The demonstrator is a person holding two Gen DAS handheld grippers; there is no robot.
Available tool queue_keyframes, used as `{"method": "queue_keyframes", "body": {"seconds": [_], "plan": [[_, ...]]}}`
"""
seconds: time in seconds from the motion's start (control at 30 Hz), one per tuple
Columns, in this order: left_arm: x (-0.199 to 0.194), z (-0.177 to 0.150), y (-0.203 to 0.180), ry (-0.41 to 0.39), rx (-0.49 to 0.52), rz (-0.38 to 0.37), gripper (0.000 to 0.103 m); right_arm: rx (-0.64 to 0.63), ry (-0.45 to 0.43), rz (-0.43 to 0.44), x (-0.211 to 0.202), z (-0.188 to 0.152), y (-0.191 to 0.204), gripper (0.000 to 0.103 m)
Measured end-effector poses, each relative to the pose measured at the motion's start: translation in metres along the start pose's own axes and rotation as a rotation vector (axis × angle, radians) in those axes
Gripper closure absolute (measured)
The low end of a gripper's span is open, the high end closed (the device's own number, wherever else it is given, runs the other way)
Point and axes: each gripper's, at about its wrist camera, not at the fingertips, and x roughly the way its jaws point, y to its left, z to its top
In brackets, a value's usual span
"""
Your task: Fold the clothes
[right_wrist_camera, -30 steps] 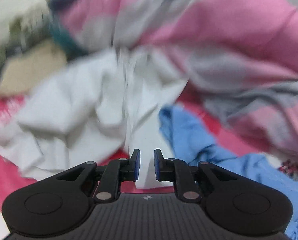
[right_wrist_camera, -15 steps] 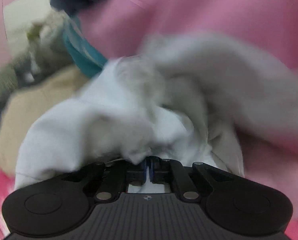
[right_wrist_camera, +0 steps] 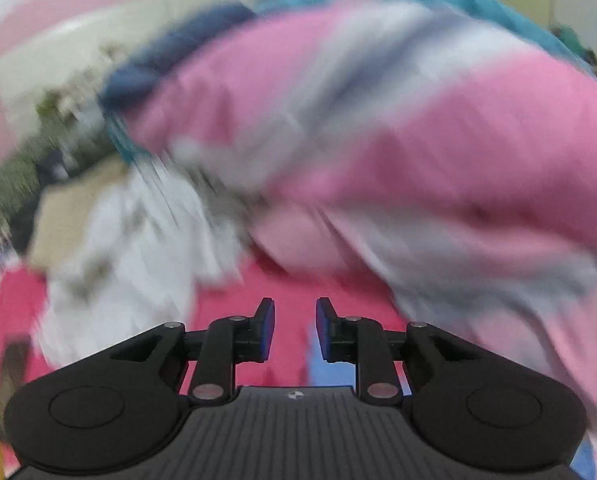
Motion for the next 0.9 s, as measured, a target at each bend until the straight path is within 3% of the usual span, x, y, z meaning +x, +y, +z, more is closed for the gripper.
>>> {"method": "queue_keyframes", "body": {"seconds": [0.3, 0.47, 0.53, 0.63, 0.7, 0.8, 0.9], "plan": [[0.007, 0.0, -0.004, -0.001, 0.024, 0.02, 0.067, 0.025, 0.189, -0.111, 0.022, -0.08, -0.023, 0.079], [0.005, 0.0, -0.003, -0.001, 0.019, 0.013, 0.067, 0.077, 0.187, -0.124, 0.038, -0.084, -0.024, 0.078], [0.004, 0.0, -0.003, 0.0, 0.02, 0.009, 0.067, 0.111, 0.158, -0.085, 0.019, -0.086, -0.02, 0.079], [0.0, -0.003, -0.004, -0.001, 0.029, 0.005, 0.067, 0.187, 0.071, -0.014, -0.041, -0.099, -0.004, 0.079], [0.0, -0.002, -0.002, -0.002, 0.02, 0.003, 0.067, 0.237, 0.023, 0.036, -0.091, -0.121, 0.0, 0.078], [-0.002, 0.0, 0.003, -0.003, -0.024, -0.01, 0.067, 0.359, 0.025, 0.147, -0.145, -0.163, 0.011, 0.078], [-0.005, 0.001, 0.01, 0.004, -0.085, -0.028, 0.067, 0.319, 0.009, 0.137, -0.187, -0.206, 0.045, 0.078]]}}
